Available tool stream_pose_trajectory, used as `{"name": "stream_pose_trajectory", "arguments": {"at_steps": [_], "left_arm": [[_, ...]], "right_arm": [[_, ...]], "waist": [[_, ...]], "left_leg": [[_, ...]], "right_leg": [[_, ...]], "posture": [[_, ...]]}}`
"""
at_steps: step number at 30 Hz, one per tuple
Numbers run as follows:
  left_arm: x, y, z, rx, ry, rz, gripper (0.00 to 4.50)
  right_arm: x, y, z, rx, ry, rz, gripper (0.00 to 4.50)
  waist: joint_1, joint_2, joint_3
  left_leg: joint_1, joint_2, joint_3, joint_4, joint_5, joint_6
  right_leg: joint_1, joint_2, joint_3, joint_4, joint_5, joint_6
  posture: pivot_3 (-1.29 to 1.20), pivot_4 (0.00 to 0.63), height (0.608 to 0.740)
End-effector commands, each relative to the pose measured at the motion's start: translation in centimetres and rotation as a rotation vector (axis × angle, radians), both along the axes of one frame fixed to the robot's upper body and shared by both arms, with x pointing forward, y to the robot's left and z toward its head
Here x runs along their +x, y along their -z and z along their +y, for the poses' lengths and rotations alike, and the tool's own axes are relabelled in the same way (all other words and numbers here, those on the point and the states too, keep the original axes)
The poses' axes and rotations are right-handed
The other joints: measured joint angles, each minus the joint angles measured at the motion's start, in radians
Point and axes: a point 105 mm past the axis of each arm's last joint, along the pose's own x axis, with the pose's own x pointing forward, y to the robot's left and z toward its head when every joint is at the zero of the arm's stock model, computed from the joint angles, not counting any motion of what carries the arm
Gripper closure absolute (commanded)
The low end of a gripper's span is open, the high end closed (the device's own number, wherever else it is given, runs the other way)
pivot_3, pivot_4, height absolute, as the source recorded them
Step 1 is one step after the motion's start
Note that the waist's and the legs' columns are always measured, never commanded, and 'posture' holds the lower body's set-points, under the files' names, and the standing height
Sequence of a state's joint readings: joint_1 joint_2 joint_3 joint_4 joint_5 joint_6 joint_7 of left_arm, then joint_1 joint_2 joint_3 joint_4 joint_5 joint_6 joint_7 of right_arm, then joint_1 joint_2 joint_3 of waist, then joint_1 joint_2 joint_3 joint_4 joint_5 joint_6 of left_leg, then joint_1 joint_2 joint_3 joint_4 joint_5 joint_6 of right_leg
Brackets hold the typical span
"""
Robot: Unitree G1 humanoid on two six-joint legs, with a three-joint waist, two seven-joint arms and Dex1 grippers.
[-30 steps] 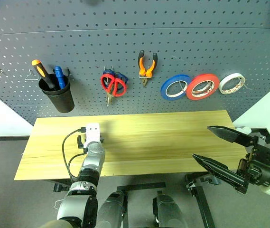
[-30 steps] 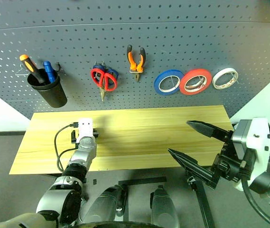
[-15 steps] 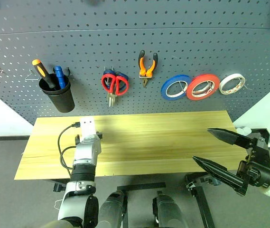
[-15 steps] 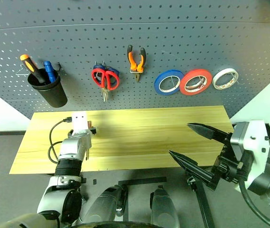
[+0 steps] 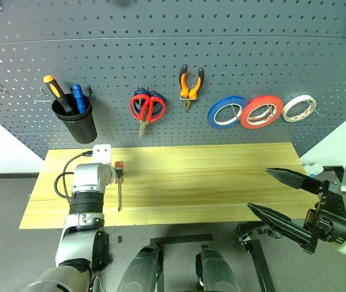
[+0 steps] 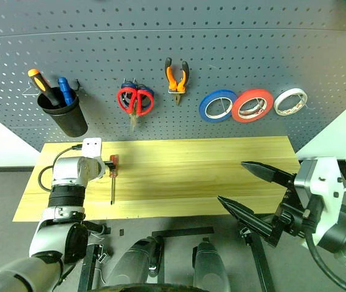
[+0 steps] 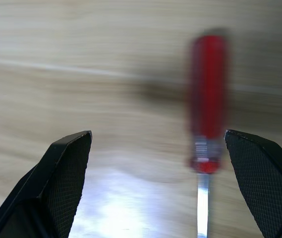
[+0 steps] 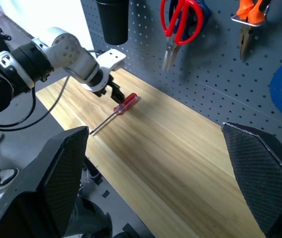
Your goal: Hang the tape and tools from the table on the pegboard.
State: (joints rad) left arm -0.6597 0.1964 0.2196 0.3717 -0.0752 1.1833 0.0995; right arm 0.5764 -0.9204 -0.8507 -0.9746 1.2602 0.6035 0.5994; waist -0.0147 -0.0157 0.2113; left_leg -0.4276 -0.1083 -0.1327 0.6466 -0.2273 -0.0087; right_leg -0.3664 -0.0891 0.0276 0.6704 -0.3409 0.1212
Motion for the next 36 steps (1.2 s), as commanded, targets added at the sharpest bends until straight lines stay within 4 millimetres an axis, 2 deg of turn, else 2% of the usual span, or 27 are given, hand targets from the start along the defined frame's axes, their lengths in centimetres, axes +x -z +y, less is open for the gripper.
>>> {"name": "stream_pose_trajectory", "arguments": {"at_steps": [1,4,10,21,31,36], "left_arm": [[0.3,-0.4,-1.4,-0.043,0.057,-0.002,0.02],[0.0,-0.2,-1.7,-0.055,0.062,0.009,0.02],[-0.4,0.4,-1.0,-0.037,0.036,0.017,0.02],[0.5,0.8,0.2,-0.025,0.006,-0.008,0.02],[0.4,1.7,-0.9,-0.057,0.009,0.000,0.02],[0.2,1.9,-0.8,-0.060,-0.002,0.002,0.02]], "right_arm": [[-0.1,-0.2,-0.1,0.002,0.008,-0.016,0.00],[-0.2,-0.2,-0.1,-0.001,0.015,-0.014,0.00],[-0.3,0.0,-0.3,-0.003,0.025,-0.006,0.00],[-0.4,-0.1,-0.2,-0.002,0.020,0.001,0.00],[-0.7,-0.2,-0.4,-0.007,0.016,0.020,0.00],[-0.6,-0.2,-0.6,-0.011,0.015,0.028,0.00]], "waist": [[-0.001,0.000,0.000],[-0.004,0.000,0.000],[-0.003,0.000,0.000],[-0.002,-0.001,0.000],[-0.003,-0.004,0.002],[-0.005,-0.006,0.004]], "left_leg": [[0.000,0.000,0.000,0.000,0.000,0.000],[0.000,0.000,0.000,0.000,0.000,0.000],[0.000,0.000,0.000,0.000,0.000,0.000],[0.000,0.000,0.000,0.000,0.000,0.000],[0.000,0.000,0.000,-0.001,0.000,0.000],[-0.001,0.000,0.000,-0.001,0.000,0.001]], "right_leg": [[0.000,0.000,0.000,0.000,0.000,0.000],[0.001,0.000,0.000,0.000,0.000,0.000],[0.000,0.000,0.000,0.000,0.000,0.000],[-0.001,0.000,0.000,0.000,0.000,0.000],[-0.001,-0.001,0.001,-0.002,0.000,0.000],[-0.001,-0.001,0.001,-0.002,0.000,0.000]], "posture": [[-0.14,0.191,0.740],[-0.14,0.192,0.740],[-0.15,0.196,0.740],[-0.16,0.205,0.740],[-0.17,0.223,0.740],[-0.18,0.226,0.740]]}}
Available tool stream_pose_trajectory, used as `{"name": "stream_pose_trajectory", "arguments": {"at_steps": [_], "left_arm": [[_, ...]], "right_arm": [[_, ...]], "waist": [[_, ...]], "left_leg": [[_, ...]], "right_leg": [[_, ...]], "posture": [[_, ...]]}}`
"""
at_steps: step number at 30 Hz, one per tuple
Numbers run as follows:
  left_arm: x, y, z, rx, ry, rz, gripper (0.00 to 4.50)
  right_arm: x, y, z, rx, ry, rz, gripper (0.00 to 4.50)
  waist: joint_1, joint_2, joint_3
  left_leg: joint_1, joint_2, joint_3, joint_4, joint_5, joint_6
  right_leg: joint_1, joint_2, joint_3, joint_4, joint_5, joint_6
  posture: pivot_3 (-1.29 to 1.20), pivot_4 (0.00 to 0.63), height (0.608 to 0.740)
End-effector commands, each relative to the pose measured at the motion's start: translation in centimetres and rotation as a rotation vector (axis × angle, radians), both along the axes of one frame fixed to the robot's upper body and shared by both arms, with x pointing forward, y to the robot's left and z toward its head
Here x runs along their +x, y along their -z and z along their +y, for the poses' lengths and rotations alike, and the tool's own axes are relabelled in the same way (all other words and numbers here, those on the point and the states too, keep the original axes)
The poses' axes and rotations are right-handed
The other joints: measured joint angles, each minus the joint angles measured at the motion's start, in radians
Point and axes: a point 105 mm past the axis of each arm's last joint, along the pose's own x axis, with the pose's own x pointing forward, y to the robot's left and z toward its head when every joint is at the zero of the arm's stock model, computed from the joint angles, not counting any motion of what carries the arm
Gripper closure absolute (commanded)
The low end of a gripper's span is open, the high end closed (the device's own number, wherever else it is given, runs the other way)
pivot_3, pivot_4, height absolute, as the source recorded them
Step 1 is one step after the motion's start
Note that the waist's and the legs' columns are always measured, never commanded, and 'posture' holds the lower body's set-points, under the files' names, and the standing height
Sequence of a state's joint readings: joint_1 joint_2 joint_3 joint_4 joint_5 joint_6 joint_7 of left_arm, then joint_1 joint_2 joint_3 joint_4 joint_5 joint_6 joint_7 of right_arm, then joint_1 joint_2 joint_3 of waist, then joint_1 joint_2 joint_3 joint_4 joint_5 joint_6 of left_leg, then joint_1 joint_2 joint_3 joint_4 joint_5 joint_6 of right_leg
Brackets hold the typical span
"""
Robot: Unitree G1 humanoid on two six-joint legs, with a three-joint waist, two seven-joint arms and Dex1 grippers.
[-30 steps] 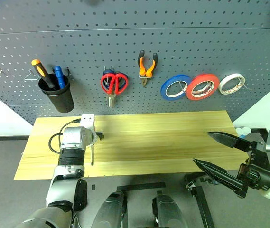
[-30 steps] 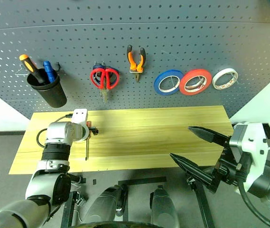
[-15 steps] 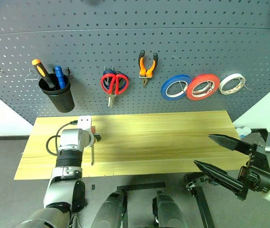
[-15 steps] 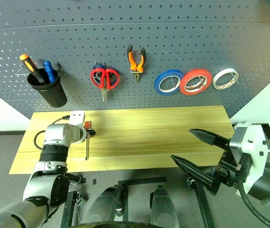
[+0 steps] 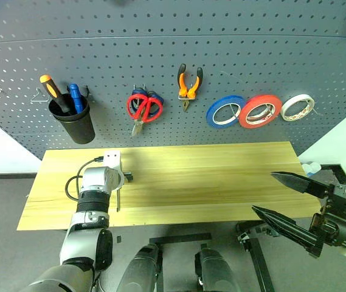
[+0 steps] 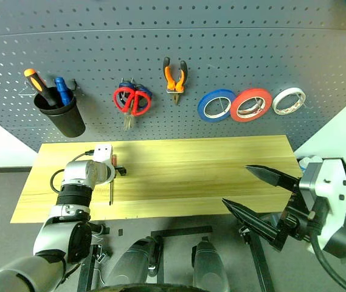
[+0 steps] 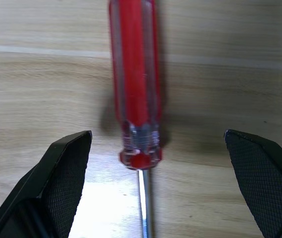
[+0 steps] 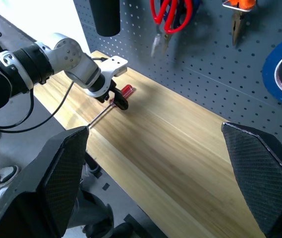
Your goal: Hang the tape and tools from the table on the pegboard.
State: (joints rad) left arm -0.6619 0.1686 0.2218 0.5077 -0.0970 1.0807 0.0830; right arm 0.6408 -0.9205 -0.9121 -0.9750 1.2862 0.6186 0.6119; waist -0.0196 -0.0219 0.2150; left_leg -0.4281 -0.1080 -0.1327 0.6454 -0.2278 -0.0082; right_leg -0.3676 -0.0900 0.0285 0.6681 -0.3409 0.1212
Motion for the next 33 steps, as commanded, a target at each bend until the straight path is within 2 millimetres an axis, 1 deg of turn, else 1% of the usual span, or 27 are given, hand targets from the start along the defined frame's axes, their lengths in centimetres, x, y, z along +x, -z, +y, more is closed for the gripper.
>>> {"name": "stream_pose_trajectory", "arguments": {"at_steps": [1,2,5,7,14,15,20,25,28,33], "left_arm": [[0.2,-0.5,0.6,0.003,-0.026,-0.028,0.02],[0.1,-0.5,0.6,0.003,-0.029,-0.028,0.02],[0.1,-0.5,0.7,0.008,-0.033,-0.031,0.57],[0.0,-0.5,0.8,0.009,-0.034,-0.032,1.20],[0.0,-0.4,1.0,0.013,-0.034,-0.032,3.63],[0.0,-0.4,0.9,0.013,-0.033,-0.032,3.70],[0.0,-0.4,0.9,0.012,-0.030,-0.035,3.70],[0.4,-1.0,0.3,0.026,0.015,-0.072,3.70],[0.5,-1.3,-0.2,0.023,0.052,-0.097,3.70],[0.5,-1.2,-0.2,0.057,0.087,-0.126,3.70]], "right_arm": [[-0.1,-0.5,0.0,-0.001,-0.008,-0.011,0.00],[-0.1,-0.5,0.0,-0.002,-0.009,-0.010,0.00],[0.0,-0.5,-0.1,-0.004,-0.011,-0.008,0.00],[0.0,-0.4,0.0,-0.004,-0.012,-0.007,0.00],[0.1,-0.4,0.0,-0.004,-0.015,-0.003,0.00],[0.1,-0.4,0.0,-0.005,-0.014,-0.003,0.00],[0.2,-0.4,0.0,-0.006,-0.013,-0.002,0.00],[0.3,-0.4,0.0,-0.005,-0.013,-0.005,0.00],[0.3,-0.5,-0.1,-0.006,-0.016,-0.012,0.00],[0.5,-1.1,-0.3,-0.013,-0.021,-0.033,0.00]], "waist": [[0.000,0.000,0.000],[0.000,-0.001,0.000],[0.001,-0.001,0.000],[0.001,-0.001,0.000],[0.001,-0.001,0.001],[0.001,-0.001,0.001],[0.001,-0.001,0.001],[0.001,-0.002,0.001],[0.002,-0.002,0.001],[0.000,-0.002,0.001]], "left_leg": [[0.000,0.000,0.000,0.000,0.000,0.000],[0.000,0.000,0.000,0.000,0.000,0.000],[0.000,0.000,0.000,0.000,0.000,0.000],[0.000,0.000,0.000,0.000,0.000,0.000],[0.000,0.000,0.000,-0.001,0.000,0.001],[0.000,0.000,0.000,-0.001,0.000,0.001],[-0.001,0.000,0.000,-0.001,-0.001,0.001],[-0.001,0.000,0.000,-0.001,-0.001,0.001],[-0.001,0.000,0.000,-0.001,-0.001,0.001],[-0.001,0.000,0.000,-0.001,-0.001,0.001]], "right_leg": [[0.000,0.000,0.000,0.000,0.000,0.000],[0.000,0.000,0.000,0.000,0.000,0.000],[0.000,0.000,0.000,-0.001,0.000,0.000],[0.000,0.000,0.000,-0.001,0.000,0.000],[-0.001,0.000,0.000,-0.002,0.000,0.000],[-0.001,0.000,0.000,-0.002,0.000,0.000],[-0.001,0.000,0.000,-0.002,0.000,0.000],[-0.001,0.000,0.000,-0.002,0.000,0.000],[-0.001,0.000,0.000,-0.003,0.000,0.000],[0.000,-0.001,0.000,-0.003,0.000,0.000]], "posture": [[-0.18,0.226,0.740],[-0.18,0.226,0.740],[-0.17,0.226,0.740],[-0.17,0.227,0.740],[-0.17,0.228,0.740],[-0.17,0.228,0.740],[-0.17,0.227,0.740],[-0.17,0.226,0.740],[-0.17,0.224,0.740],[-0.18,0.214,0.740]]}}
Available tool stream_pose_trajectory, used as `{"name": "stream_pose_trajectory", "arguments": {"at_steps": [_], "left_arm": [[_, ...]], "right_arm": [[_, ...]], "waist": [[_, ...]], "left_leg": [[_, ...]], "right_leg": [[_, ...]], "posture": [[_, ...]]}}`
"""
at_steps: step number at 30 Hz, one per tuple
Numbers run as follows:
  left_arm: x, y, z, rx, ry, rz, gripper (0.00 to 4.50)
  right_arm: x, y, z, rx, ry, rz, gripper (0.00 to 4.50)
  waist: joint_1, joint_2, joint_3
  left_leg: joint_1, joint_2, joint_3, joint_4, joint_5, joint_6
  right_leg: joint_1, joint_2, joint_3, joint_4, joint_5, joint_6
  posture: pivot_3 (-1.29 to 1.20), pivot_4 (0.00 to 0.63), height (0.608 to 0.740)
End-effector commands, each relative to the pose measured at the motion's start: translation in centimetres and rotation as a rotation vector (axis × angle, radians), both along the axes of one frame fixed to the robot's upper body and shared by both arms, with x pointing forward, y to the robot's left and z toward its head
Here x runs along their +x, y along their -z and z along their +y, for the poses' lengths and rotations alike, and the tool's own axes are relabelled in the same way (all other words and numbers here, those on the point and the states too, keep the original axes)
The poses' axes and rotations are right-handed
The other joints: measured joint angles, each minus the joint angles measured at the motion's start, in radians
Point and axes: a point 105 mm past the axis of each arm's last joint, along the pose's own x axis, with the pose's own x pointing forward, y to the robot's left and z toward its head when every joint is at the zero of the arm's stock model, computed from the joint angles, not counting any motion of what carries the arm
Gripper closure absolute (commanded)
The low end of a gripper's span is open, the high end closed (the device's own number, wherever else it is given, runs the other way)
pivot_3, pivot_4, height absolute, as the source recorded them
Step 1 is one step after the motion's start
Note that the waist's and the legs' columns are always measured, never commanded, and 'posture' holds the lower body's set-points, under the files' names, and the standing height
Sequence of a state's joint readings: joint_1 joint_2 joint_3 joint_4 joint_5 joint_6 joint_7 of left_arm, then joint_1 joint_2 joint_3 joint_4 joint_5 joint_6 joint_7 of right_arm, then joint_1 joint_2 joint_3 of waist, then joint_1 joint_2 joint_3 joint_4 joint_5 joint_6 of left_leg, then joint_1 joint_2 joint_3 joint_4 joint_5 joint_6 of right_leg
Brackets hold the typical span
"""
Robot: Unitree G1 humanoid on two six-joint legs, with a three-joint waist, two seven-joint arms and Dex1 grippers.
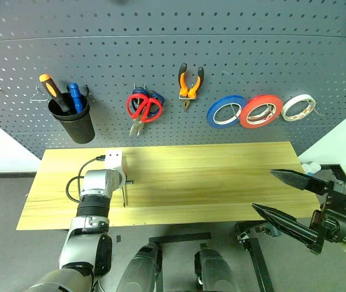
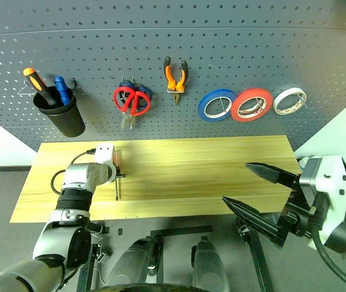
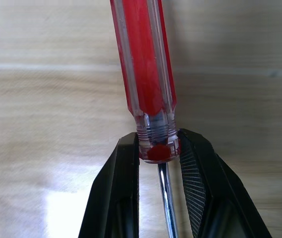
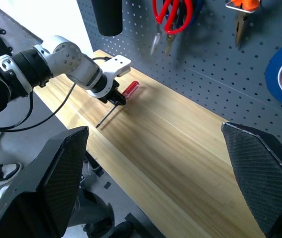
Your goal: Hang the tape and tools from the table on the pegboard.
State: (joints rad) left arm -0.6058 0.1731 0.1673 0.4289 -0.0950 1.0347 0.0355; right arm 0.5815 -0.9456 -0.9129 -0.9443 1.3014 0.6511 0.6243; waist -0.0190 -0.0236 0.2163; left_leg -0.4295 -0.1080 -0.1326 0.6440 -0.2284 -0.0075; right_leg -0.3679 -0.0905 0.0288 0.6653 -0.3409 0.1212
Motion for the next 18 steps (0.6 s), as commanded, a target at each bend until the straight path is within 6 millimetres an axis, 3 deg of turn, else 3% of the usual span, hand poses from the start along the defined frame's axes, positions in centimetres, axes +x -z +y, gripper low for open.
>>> {"name": "stream_pose_trajectory", "arguments": {"at_steps": [1,9,18], "left_arm": [[0.4,-0.9,0.2,0.052,0.035,-0.068,3.70],[-0.2,0.0,-0.7,0.111,0.168,-0.098,3.70],[-1.1,-0.2,-2.9,0.205,0.444,-0.237,3.70]], "right_arm": [[0.0,-0.7,-0.2,-0.012,-0.003,-0.027,0.00],[0.4,-0.7,-0.2,-0.016,-0.005,-0.034,0.00],[0.7,-0.7,-0.3,-0.021,-0.006,-0.041,0.00]], "waist": [[0.000,0.000,0.000],[0.002,0.000,0.000],[0.003,0.001,-0.001]], "left_leg": [[0.000,0.000,0.000,0.000,0.000,0.000],[-0.001,0.000,0.000,0.000,0.000,0.000],[-0.001,0.000,0.000,-0.001,0.000,0.000]], "right_leg": [[0.000,0.000,0.000,0.000,0.000,0.000],[0.000,0.000,0.000,0.000,0.000,0.000],[0.000,-0.001,0.000,-0.001,0.000,0.000]], "posture": [[-0.18,0.214,0.740],[-0.17,0.204,0.740],[-0.17,0.192,0.740]]}}
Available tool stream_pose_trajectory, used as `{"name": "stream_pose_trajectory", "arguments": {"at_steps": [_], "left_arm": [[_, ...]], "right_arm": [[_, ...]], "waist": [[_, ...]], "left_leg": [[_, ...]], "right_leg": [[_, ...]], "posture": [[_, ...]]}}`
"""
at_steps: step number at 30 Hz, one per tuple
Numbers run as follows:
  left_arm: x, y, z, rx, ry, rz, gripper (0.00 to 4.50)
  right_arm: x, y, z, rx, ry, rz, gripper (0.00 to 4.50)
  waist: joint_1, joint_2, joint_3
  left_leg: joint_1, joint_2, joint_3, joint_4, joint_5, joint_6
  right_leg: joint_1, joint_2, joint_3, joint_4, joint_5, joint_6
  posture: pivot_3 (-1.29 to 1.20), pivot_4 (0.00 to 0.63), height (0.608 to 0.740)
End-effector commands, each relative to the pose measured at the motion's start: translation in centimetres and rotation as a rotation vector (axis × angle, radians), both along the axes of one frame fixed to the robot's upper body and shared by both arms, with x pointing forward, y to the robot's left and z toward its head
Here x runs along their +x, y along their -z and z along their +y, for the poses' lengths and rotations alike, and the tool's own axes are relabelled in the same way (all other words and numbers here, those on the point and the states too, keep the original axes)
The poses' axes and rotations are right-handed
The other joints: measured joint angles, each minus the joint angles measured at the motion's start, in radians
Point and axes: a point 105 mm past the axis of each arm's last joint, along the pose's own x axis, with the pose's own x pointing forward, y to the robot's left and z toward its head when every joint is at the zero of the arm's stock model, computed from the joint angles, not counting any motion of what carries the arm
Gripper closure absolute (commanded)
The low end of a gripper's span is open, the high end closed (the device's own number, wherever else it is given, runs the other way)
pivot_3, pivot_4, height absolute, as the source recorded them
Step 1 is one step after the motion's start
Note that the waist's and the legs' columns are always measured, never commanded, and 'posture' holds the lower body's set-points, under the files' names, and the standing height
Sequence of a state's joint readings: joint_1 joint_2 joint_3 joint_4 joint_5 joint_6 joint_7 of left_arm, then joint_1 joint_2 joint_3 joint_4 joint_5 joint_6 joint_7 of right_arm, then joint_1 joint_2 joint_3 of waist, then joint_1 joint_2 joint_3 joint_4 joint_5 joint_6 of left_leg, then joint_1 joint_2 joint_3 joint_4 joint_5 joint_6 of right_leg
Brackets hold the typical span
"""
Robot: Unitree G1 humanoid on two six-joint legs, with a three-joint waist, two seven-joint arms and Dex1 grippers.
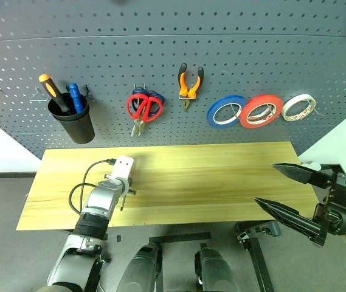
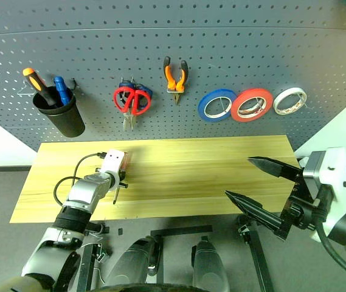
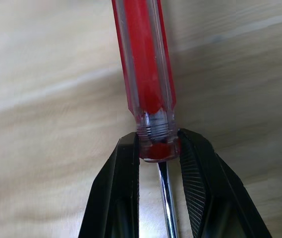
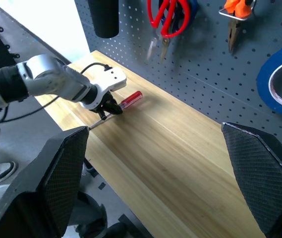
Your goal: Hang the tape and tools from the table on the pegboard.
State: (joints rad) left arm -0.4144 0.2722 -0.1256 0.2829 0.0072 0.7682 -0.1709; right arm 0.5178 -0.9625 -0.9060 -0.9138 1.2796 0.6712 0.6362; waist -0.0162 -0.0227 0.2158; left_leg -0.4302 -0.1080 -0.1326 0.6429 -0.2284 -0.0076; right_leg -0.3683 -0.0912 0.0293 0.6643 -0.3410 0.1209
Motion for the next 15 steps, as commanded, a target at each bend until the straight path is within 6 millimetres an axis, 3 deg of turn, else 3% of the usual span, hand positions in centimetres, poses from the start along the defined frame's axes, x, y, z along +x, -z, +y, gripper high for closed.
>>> {"name": "stream_pose_trajectory", "arguments": {"at_steps": [1,7,15], "left_arm": [[-0.1,-0.8,-1.0,0.028,0.112,-0.072,3.70],[-1.0,0.0,-0.7,0.084,0.195,-0.088,3.70],[-1.2,-1.2,-3.0,0.031,0.336,-0.116,3.70]], "right_arm": [[0.1,-0.1,0.0,-0.003,-0.006,-0.013,0.00],[0.3,-0.1,-0.2,-0.008,-0.003,-0.023,0.00],[0.7,0.1,-0.2,-0.008,-0.003,-0.031,0.00]], "waist": [[0.000,0.000,0.000],[0.000,0.002,-0.001],[0.002,0.003,-0.002]], "left_leg": [[0.000,0.000,0.000,0.000,0.000,0.000],[0.000,0.000,0.000,0.000,0.000,0.000],[0.000,0.000,0.000,0.000,0.000,0.000]], "right_leg": [[0.000,0.000,0.000,0.000,0.000,0.000],[-0.002,0.000,0.000,0.000,0.000,0.000],[-0.002,0.000,0.000,0.000,0.000,0.000]], "posture": [[-0.16,0.187,0.740],[-0.16,0.173,0.740],[-0.15,0.156,0.740]]}}
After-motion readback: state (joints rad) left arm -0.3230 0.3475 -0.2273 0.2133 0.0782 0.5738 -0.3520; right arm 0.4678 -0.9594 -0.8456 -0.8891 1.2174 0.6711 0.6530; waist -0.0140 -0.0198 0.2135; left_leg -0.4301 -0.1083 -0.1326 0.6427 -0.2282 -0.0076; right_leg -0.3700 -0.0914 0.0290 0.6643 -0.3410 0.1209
